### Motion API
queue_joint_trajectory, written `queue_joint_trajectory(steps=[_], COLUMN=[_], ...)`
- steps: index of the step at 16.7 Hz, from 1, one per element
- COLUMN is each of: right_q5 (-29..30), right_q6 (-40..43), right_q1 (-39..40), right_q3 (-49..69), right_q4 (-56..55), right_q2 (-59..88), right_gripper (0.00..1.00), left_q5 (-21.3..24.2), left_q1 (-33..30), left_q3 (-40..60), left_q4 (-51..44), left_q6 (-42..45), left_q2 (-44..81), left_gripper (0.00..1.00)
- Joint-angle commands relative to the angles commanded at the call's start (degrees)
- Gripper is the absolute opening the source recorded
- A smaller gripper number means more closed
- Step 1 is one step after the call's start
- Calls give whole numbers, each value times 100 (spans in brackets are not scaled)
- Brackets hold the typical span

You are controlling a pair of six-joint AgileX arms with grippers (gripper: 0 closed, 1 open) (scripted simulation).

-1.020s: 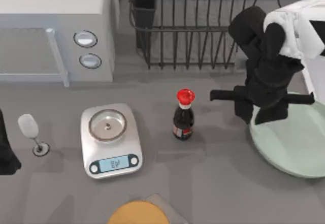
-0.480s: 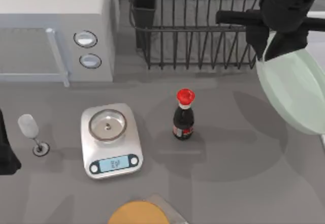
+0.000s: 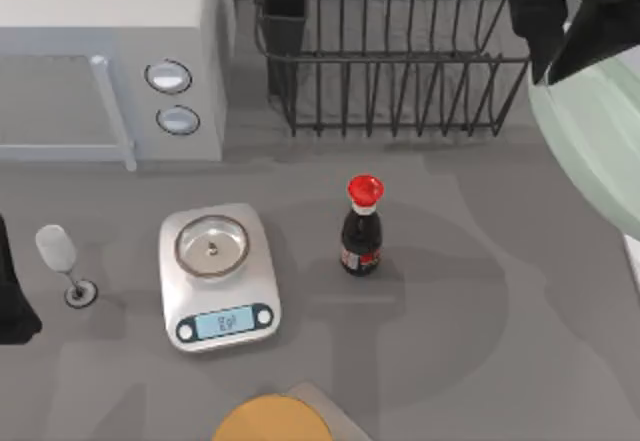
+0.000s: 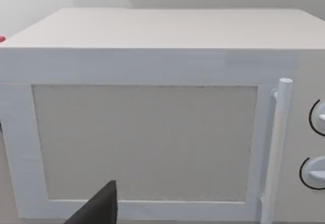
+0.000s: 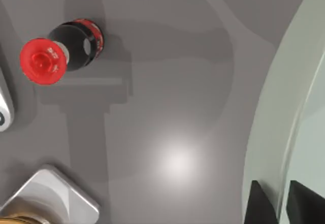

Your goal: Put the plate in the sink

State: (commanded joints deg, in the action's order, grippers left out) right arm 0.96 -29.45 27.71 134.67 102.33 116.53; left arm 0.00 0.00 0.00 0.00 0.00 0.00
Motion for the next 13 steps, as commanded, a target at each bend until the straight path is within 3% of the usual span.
queue_joint_trajectory(steps=[7, 13], right_q5=[-4, -20], right_q6=[83, 1456], right_q1=[-108, -1456], right_q3=[134, 1513], right_q4=[53, 9], right_q2=[82, 1774], right_gripper=[0, 0], left_q5=[0, 0], left_q1=[0, 0], left_q3=[0, 0], left_q4=[0, 0], left_q6=[0, 0], left_q2=[0, 0], left_gripper=[100, 100])
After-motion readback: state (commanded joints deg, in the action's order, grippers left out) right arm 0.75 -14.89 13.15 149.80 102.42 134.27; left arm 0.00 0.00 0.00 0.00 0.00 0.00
